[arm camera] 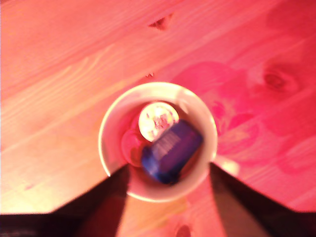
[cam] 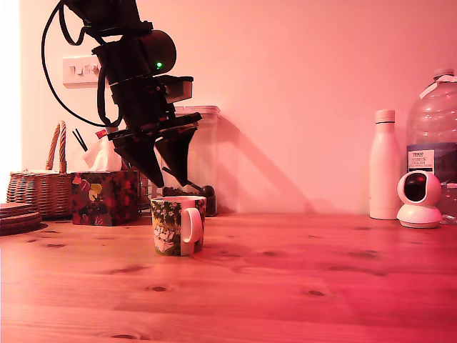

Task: Pick up the coffee capsules from the table one by one and drop them inside the nearest coffee cup

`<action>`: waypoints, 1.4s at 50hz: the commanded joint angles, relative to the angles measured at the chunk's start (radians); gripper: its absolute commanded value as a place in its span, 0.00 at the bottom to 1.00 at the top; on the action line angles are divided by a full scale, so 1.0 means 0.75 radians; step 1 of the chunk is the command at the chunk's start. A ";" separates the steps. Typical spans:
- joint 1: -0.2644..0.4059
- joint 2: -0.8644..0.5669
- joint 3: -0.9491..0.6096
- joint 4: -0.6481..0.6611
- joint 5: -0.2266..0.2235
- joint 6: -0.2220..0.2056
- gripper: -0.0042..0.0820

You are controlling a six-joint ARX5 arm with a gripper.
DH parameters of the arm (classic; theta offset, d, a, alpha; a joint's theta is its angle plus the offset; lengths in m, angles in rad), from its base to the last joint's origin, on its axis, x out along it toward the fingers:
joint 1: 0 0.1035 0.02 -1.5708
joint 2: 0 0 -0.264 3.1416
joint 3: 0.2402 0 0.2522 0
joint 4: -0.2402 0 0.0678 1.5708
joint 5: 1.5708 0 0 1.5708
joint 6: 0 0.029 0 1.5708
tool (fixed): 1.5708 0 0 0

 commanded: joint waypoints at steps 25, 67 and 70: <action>-0.006 -0.062 0.006 0.053 0.016 0.055 0.07; 0.063 -0.836 -0.611 0.657 0.127 -0.025 0.03; 0.063 -0.890 -0.682 0.696 0.127 -0.032 0.03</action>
